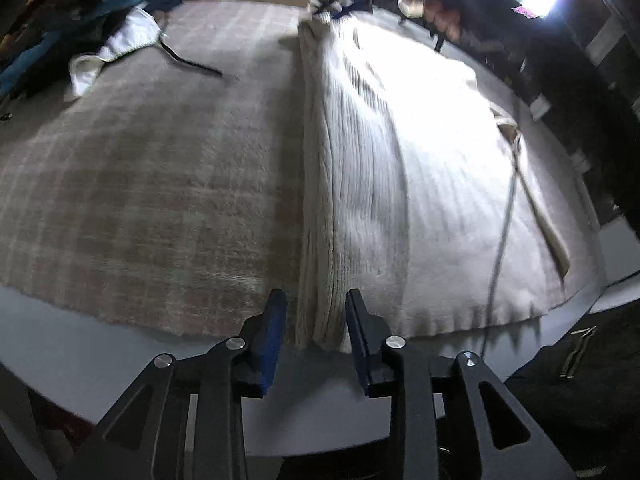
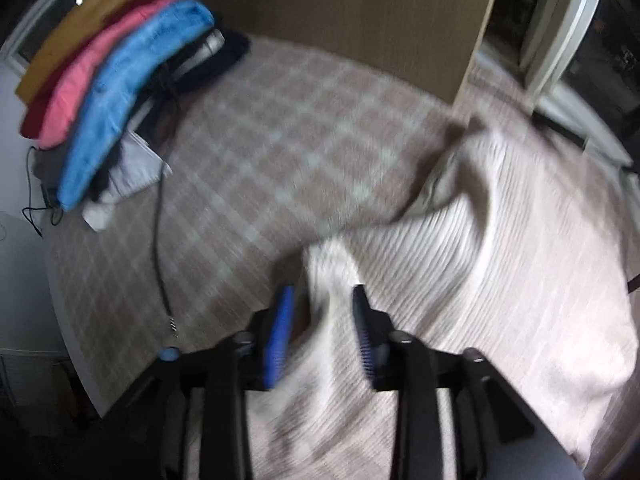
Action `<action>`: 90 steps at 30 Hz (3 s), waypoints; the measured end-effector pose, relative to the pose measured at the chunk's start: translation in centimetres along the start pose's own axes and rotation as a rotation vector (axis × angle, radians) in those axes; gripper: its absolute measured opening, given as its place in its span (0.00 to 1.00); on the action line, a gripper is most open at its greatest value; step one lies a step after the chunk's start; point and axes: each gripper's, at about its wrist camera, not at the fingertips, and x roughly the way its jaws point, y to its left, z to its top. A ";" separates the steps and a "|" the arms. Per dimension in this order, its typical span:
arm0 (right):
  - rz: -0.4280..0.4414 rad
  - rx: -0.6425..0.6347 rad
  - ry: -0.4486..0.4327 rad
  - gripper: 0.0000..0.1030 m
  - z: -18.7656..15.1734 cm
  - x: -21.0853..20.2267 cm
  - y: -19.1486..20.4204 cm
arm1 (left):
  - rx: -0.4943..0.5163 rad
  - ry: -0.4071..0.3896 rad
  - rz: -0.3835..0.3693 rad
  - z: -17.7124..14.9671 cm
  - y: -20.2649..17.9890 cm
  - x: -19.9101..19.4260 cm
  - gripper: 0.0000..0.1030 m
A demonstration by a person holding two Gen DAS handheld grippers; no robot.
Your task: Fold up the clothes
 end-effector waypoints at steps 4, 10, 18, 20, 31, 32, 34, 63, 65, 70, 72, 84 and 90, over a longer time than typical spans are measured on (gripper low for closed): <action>-0.076 -0.056 0.022 0.47 0.6 0.6 1.1 | 0.073 0.014 0.026 0.1 -1.3 0.8 0.28; -0.185 -0.129 0.068 0.32 0.3 3.9 1.4 | 0.113 0.009 0.033 -0.2 -1.5 0.6 0.13; -0.041 -0.027 -0.075 0.12 -1.7 -1.4 -2.1 | 0.170 -0.049 0.016 -0.2 -3.1 -2.7 0.11; -0.014 0.014 -0.119 0.12 -2.7 -3.2 -3.5 | 0.208 -0.064 0.001 -0.1 -4.5 -3.7 0.11; -0.034 0.283 -0.041 0.13 -11.6 -2.3 -14.4 | 0.446 0.070 -0.075 -0.1 -12.3 -0.6 0.14; -0.057 0.292 -0.033 0.21 -12.0 -2.3 -14.8 | 0.453 0.086 -0.085 -0.3 -12.5 -0.6 0.14; -0.066 0.307 -0.071 0.27 -12.7 -3.6 -15.5 | 0.462 0.096 -0.116 -0.7 -12.7 -1.2 0.14; 0.069 0.178 -0.133 0.17 -10.3 -1.3 -12.3 | 0.370 0.016 -0.027 0.1 -11.6 -0.6 0.10; 0.065 0.183 -0.153 0.16 -10.6 -2.3 -12.7 | 0.418 0.001 -0.024 0.1 -12.7 -1.2 0.10; -0.008 0.189 -0.121 0.16 -11.5 -1.4 -13.8 | 0.436 0.082 -0.036 -0.4 -13.8 2.6 0.17; -0.027 0.175 -0.123 0.16 -11.7 -1.0 -13.6 | 0.445 0.091 -0.042 -0.4 -14.2 3.0 0.23; -0.024 0.170 -0.313 0.32 -8.7 -5.7 -13.3 | 0.345 -0.015 0.000 4.3 -11.6 0.1 0.21; -0.116 0.083 -0.250 0.32 -3.6 0.2 -12.1 | 0.333 0.045 -0.029 4.6 -11.6 3.8 0.21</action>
